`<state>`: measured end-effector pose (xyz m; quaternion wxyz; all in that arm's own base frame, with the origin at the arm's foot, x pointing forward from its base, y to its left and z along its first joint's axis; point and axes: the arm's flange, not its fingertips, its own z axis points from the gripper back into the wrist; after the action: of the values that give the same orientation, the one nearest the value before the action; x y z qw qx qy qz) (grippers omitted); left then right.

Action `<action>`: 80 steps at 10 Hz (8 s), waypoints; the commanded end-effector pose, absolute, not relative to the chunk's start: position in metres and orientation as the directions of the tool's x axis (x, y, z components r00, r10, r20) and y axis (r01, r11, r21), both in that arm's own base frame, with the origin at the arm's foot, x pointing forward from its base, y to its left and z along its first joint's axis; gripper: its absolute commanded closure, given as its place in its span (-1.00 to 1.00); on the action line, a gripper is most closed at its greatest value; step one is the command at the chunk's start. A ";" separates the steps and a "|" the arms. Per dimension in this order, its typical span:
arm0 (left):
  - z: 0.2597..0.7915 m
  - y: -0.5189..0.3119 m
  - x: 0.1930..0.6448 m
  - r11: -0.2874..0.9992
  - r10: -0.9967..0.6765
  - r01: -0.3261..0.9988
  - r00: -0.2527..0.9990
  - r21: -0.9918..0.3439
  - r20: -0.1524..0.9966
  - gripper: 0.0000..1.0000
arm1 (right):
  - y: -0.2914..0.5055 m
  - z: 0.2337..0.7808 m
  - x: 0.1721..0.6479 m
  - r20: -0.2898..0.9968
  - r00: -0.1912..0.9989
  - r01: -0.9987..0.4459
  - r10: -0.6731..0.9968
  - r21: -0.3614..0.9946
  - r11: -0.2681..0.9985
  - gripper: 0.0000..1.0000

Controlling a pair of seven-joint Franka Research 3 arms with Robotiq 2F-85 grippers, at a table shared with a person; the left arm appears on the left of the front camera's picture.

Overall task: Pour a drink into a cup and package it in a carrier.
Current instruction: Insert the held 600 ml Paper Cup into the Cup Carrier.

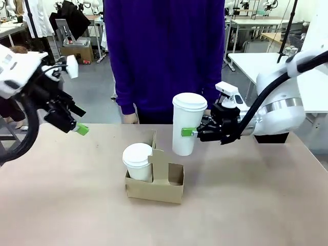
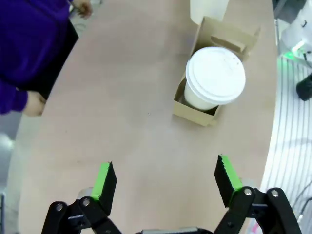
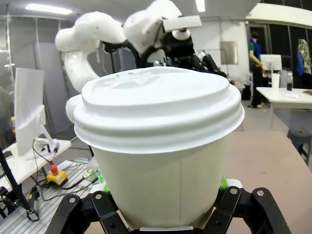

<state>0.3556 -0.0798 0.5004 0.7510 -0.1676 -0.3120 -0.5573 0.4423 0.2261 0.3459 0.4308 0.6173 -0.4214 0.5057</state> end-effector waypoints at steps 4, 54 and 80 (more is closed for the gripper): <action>0.457 -0.024 0.360 0.129 -0.678 0.966 -0.078 0.223 0.731 -1.00 | 0.242 0.324 0.420 0.977 0.163 -0.931 -0.135 0.107 -0.348 -0.60; 0.460 -0.013 0.371 0.134 -0.698 0.965 -0.069 0.225 0.713 -1.00 | 0.179 0.281 0.436 0.985 0.114 -0.957 0.130 0.144 -0.253 -1.00; 0.460 -0.013 0.371 0.134 -0.698 0.965 -0.069 0.225 0.713 -1.00 | -0.020 0.389 0.378 0.762 0.528 -0.830 0.375 0.372 0.415 -1.00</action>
<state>0.3690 -0.0123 0.4615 0.6676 -0.1780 -0.3571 -0.6286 0.3792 -0.0193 0.3882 0.7882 0.3767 -0.2989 0.3841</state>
